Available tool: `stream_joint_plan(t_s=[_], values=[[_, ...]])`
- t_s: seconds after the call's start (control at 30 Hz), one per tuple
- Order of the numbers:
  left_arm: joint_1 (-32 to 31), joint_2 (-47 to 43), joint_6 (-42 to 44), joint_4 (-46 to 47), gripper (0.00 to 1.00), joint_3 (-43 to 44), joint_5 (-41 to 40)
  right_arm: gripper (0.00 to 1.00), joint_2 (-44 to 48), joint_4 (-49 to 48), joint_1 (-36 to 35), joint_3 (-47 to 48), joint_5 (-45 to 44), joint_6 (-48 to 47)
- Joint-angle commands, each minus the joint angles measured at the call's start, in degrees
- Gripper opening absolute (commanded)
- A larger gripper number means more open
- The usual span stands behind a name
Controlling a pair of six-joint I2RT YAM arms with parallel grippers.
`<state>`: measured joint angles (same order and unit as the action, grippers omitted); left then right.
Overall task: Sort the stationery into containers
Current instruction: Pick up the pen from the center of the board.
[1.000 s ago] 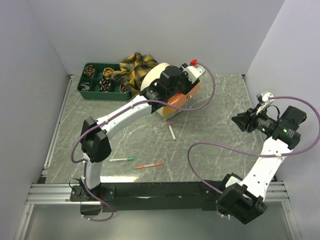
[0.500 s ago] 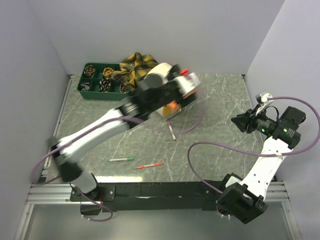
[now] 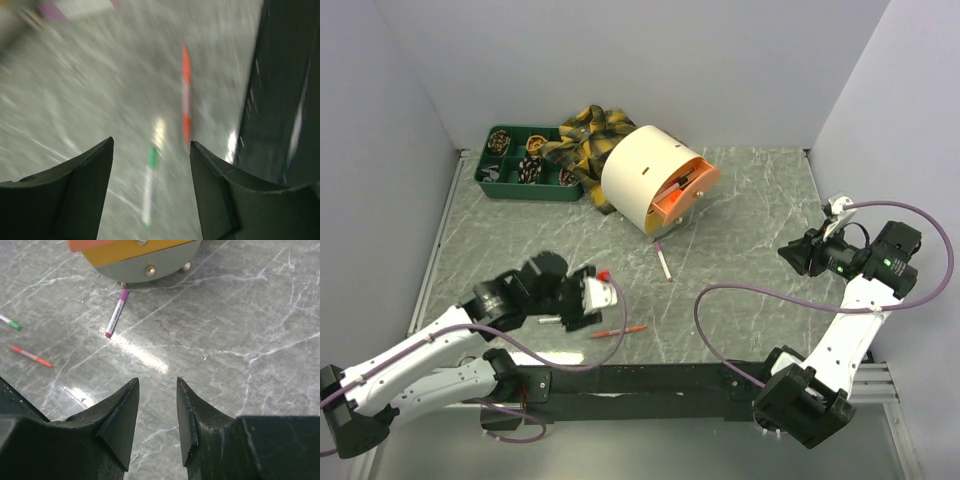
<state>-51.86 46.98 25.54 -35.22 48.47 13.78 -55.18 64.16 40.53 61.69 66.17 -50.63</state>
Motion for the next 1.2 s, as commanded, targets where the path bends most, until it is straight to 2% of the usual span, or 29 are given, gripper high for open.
stream_joint_plan(t_s=[0.0, 0.1, 0.2, 0.37, 0.5, 0.87, 1.17], values=[[0.88, -6.28, 4.60, -7.84, 0.67, -8.73, 0.38, 0.43, 0.86, 3.07, 0.07, 0.80, -0.78, -4.03], [0.97, -10.58, 6.89, -11.00, 0.67, -14.61, -1.47, 0.43, 0.16, 6.06, 0.07, 1.68, -1.31, -7.02], [1.58, -12.44, 7.59, -9.95, 0.69, -14.81, -1.48, 0.43, -0.37, 6.94, 0.07, 2.03, -1.75, -7.99], [3.51, -7.26, 10.22, -12.67, 0.67, -14.72, -0.16, 0.43, -1.16, 3.26, -0.02, 1.07, -0.35, -3.79], [7.82, -4.71, 14.53, -14.17, 0.67, -14.72, 3.00, 0.43, -1.07, 1.06, -0.28, 0.27, 0.10, -1.40], [16.87, 0.83, 23.85, -8.37, 0.66, -18.32, 2.03, 0.43, -1.07, 1.41, -0.37, -0.26, -1.13, -1.85], [17.84, 5.84, 26.67, -4.51, 0.65, -19.55, 3.10, 0.43, -1.16, -0.26, -0.63, 0.01, -1.75, 0.00]])
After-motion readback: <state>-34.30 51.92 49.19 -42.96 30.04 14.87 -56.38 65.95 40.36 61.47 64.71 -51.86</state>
